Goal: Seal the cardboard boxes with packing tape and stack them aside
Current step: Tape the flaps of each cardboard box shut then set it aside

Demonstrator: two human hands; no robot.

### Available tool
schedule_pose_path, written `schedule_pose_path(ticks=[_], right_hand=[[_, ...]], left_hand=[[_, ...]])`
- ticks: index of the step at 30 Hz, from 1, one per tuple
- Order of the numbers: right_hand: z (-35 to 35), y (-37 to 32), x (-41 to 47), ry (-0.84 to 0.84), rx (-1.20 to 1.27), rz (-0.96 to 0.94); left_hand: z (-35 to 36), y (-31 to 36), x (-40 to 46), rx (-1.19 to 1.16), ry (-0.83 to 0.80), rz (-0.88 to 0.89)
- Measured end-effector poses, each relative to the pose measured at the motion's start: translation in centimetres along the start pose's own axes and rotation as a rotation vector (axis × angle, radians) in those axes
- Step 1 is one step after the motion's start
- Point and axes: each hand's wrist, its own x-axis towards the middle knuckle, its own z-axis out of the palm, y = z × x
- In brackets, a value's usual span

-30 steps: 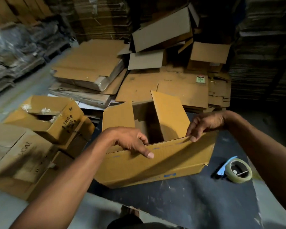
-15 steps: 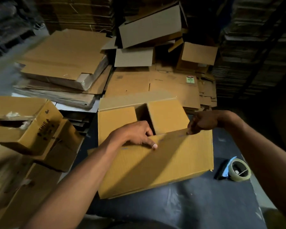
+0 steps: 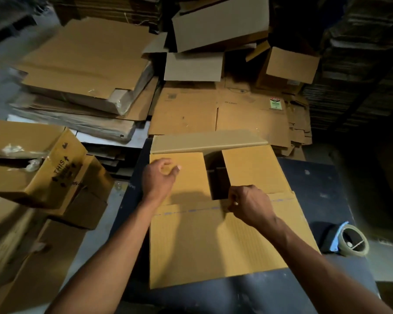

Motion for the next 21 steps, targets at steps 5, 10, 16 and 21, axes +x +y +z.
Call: schedule_pose_path(ticks=[5, 10, 16, 21], right_hand=[[1.0, 0.2, 0.6, -0.014, 0.063, 0.147], [1.3, 0.7, 0.3, -0.009, 0.111, 0.211], [1.9, 0.5, -0.2, 0.012, 0.114, 0.233], [2.2, 0.5, -1.0, 0.035, 0.159, 0.257]], left_hand=[[-3.6, -1.2, 8.4, -0.504, -0.017, -0.414], [-3.4, -0.8, 12.3, -0.797, -0.109, -0.599], [-4.5, 2.2, 9.8, -0.921, 0.046, -0.465], [-6.4, 3.1, 5.1, -0.783, 0.074, -0.261]])
